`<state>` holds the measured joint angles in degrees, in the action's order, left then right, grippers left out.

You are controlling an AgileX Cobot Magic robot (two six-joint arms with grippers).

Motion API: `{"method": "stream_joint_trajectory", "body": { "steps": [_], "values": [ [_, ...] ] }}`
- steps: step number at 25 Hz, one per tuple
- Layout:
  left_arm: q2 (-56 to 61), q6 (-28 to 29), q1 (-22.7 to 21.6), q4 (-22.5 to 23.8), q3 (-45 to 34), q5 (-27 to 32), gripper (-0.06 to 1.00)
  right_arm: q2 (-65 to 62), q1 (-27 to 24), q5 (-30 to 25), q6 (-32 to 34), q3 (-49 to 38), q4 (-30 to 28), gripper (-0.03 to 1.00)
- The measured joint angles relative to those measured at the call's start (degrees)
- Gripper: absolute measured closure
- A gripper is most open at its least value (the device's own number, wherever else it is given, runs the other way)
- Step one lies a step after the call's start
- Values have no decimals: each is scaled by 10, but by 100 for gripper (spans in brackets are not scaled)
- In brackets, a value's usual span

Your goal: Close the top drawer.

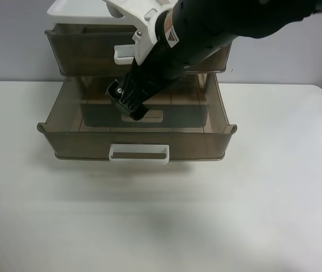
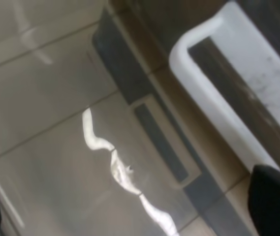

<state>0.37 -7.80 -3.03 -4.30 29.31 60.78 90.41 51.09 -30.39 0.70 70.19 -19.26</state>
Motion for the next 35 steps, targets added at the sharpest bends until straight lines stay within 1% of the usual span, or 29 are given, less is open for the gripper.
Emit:
{"method": "stream_joint_trajectory", "body": {
  "steps": [4, 13, 15, 17, 21, 26, 30, 32, 35],
  "values": [
    [0, 0, 0, 0, 0, 0, -5, -1, -14, 19, 0, 0, 7, -3],
    [0, 0, 0, 0, 0, 0, -5, -2, -18, 27, -7, 0, 15, -3],
    [0, 0, 0, 0, 0, 0, -5, 4, -24, 46, -12, 3, -1, -3],
    [0, 0, 0, 0, 0, 0, -5, 18, -29, 47, -14, 10, -6, -3],
    [0, 0, 0, 0, 0, 0, -5, 41, -29, 50, -20, 22, 6, -3],
    [0, 0, 0, 0, 0, 0, -5, 32, -28, 54, -52, 23, 26, -3],
    [0, 0, 0, 0, 0, 0, -5, 7, -19, 50, -62, 23, 30, -3],
    [0, 0, 0, 0, 0, 0, -5, -11, -8, 37, -62, 23, 31, -3],
    [0, 0, 0, 0, 0, 0, -5, -33, 16, 3, -68, 23, 44, -3]
  ]
}}
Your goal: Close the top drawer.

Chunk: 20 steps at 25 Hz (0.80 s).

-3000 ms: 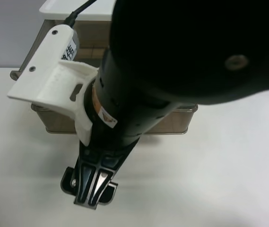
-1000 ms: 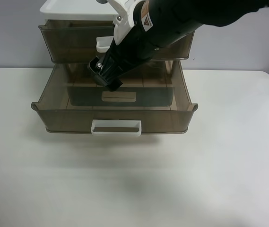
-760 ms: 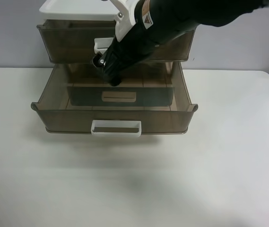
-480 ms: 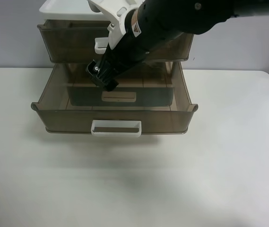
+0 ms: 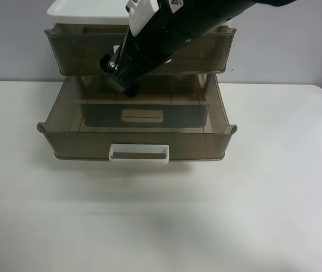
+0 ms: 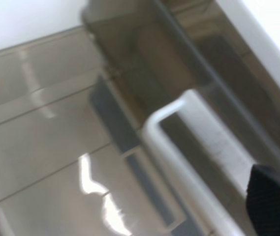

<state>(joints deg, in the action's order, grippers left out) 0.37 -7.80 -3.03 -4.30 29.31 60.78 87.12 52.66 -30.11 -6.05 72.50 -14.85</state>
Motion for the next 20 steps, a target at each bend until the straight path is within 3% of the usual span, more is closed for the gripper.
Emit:
{"method": "stream_joint_trajectory", "body": {
  "steps": [7, 20],
  "values": [
    [0, 0, 0, 0, 0, 0, -5, 0, 38, -91, -69, 0, 68, -3],
    [0, 0, 0, 0, 0, 0, -5, 77, 9, -79, -88, 45, 76, -3]
  ]
}}
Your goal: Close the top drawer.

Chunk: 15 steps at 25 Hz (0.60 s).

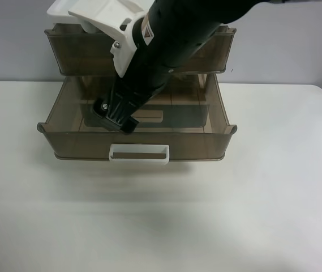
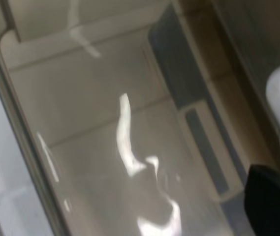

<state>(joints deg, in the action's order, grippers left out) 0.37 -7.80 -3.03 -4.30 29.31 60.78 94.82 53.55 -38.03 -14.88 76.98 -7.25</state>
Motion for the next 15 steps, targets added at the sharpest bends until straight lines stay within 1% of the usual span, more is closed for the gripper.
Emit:
{"method": "stream_joint_trajectory", "body": {
  "steps": [4, 8, 11, 15],
  "values": [
    [0, 0, 0, 0, 0, 0, -5, 35, -5, -8, -1, 39, 1, -3],
    [0, 0, 0, 0, 0, 0, -5, 55, -7, -17, -1, 61, 2, -3],
    [0, 0, 0, 0, 0, 0, -5, 59, -8, -16, -1, 70, 6, -3],
    [0, 0, 0, 0, 0, 0, -5, 61, -21, -11, -2, 75, 5, -3]
  ]
}}
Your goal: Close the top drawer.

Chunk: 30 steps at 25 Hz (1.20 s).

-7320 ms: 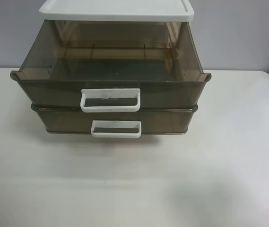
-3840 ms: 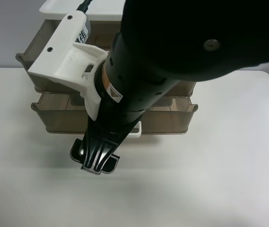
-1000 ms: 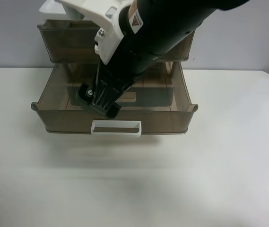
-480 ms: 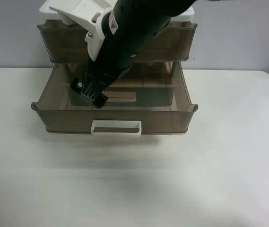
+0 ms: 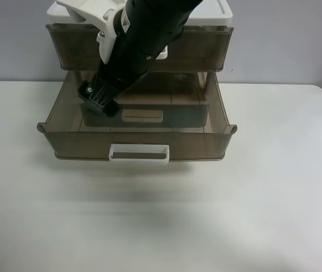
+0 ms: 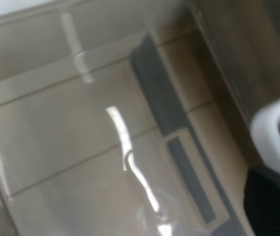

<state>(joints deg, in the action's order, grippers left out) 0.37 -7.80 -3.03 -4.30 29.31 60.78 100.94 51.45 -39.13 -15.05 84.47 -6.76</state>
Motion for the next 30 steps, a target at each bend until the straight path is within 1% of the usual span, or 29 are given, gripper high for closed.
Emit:
{"method": "stream_joint_trajectory", "body": {
  "steps": [5, 9, 13, 16, 19, 22, 28, 30],
  "values": [
    [0, 0, 0, 0, 0, 0, -5, 7, -20, 5, -5, 0, 1, -3],
    [0, 0, 0, 0, 0, 0, -5, 7, -47, 15, -17, 0, 26, -3],
    [0, 0, 0, 0, 0, 0, -5, 7, -50, 13, -36, 0, 46, -3],
    [0, 0, 0, 0, 0, 0, -5, -2, -43, -6, -47, 0, 61, -3],
    [0, 0, 0, 0, 0, 0, -5, -34, -23, -40, -51, 0, 68, -3],
    [0, 0, 0, 0, 0, 0, -5, -86, -11, -91, -45, 0, 72, -3],
    [0, 0, 0, 0, 0, 0, -5, -199, -11, -258, 1, 0, 57, -3],
    [0, 0, 0, 0, 0, 0, -5, -234, -11, -294, 18, 0, 41, -3]
  ]
}}
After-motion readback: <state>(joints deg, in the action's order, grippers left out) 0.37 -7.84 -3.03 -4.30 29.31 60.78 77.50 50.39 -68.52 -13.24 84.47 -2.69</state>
